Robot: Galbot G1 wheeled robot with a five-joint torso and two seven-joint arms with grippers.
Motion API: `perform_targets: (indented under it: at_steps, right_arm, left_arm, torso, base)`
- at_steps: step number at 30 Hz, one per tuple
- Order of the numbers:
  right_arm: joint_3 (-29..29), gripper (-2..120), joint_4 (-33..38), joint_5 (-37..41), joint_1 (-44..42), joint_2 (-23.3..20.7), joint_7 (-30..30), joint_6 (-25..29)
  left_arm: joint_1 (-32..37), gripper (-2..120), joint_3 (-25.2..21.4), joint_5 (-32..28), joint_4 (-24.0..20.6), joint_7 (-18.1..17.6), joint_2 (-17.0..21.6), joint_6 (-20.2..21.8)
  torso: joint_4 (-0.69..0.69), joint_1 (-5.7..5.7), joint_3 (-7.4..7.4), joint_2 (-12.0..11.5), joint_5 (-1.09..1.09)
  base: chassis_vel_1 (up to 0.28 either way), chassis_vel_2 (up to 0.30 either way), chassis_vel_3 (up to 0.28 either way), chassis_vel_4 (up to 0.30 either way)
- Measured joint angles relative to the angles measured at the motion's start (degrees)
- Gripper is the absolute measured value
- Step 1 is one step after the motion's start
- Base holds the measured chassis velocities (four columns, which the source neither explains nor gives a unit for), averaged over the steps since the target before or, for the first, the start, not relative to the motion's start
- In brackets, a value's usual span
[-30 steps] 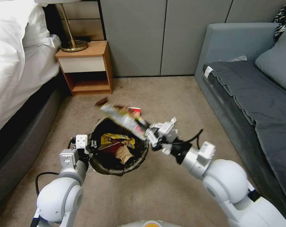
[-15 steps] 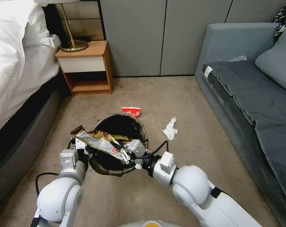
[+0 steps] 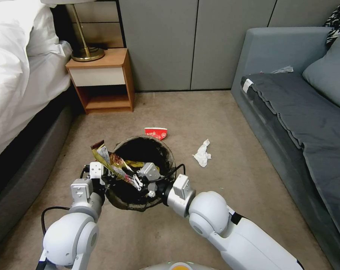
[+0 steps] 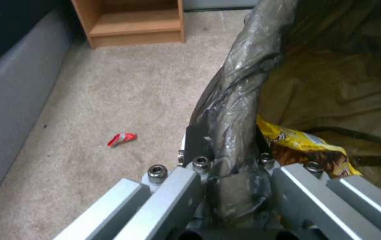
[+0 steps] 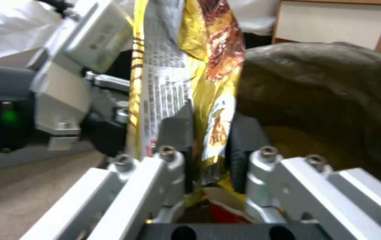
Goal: Pick up the trash bin, then pick up the garbage from the floor and place it into the trash bin.
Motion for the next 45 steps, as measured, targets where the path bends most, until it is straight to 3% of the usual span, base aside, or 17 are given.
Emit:
perform_targets:
  at_steps: [13, 22, 30, 35, 38, 40, 41, 44, 45]
  right_arm:
    - [2.34, 63, 0.82, 0.78, 0.82, -1.80, 0.80, 0.40]
    - [2.79, 98, 2.64, 2.91, 0.04, -3.22, 4.91, -1.33]
    - [4.98, 100, 4.53, 4.17, -0.47, -4.00, 5.84, -1.06]
    - [11.23, 100, 7.63, 6.25, -1.80, -3.40, 8.85, -0.76]
    - [16.51, 100, 9.60, 7.65, -2.93, -3.91, 12.06, -0.39]
    - [24.48, 100, 11.11, 8.12, -4.50, -5.36, 14.20, -0.03]
    - [24.48, 100, 11.11, 8.12, -4.50, -5.36, 14.20, -0.03]
    - [34.52, 100, 12.84, 7.84, -6.45, -5.76, 18.18, 0.22]
    - [34.52, 100, 12.84, 7.84, -6.45, -5.76, 18.18, 0.22]
  left_arm:
    - [-0.09, 0, 0.30, 0.07, -0.01, 0.01, 0.01, 0.02]
    - [-0.28, 0, 0.10, -0.05, -0.02, -0.01, -0.13, 0.04]
    - [-0.44, 0, 0.11, -0.06, -0.02, -0.05, -0.25, 0.10]
    - [-0.51, 0, -0.01, -0.24, -0.02, -0.06, -0.18, 0.16]
    - [-0.60, 0, -0.26, -0.33, -0.02, -0.08, -0.08, 0.16]
    - [-0.65, 0, -0.28, -0.60, -0.47, -0.11, 0.07, 0.26]
    - [-0.65, 0, -0.28, -0.60, -0.47, -0.11, 0.07, 0.26]
    - [-0.80, 0, -0.20, -0.65, -0.92, -0.12, 0.18, 0.32]
    - [-0.80, 0, -0.20, -0.65, -0.92, -0.12, 0.18, 0.32]
  torso:
    - [0.00, 0.00, 0.00, 0.00, 0.00]
    - [0.00, 0.00, 0.00, 0.00, 0.00]
    - [0.00, 0.00, 0.00, 0.00, 0.00]
    - [0.00, 0.00, 0.00, 0.00, 0.00]
    - [0.00, 0.00, 0.00, 0.00, 0.01]
    - [0.00, 0.00, 0.00, 0.00, 0.01]
    - [0.00, 0.00, 0.00, 0.00, 0.01]
    - [-0.01, 0.00, 0.00, 0.01, 0.01]
    - [-0.01, 0.00, 0.00, 0.01, 0.01]
  base:
    - [0.000, 0.000, 0.000, 0.000]
    - [0.000, 0.000, 0.000, 0.000]
    - [0.000, 0.000, 0.000, 0.000]
    - [0.000, 0.000, 0.000, 0.000]
    - [0.000, 0.000, 0.000, 0.000]
    - [0.000, 0.000, 0.000, 0.000]
    - [0.000, 0.000, 0.000, 0.000]
    - [0.000, 0.000, 0.000, 0.000]
    - [0.000, 0.000, 0.000, 0.000]
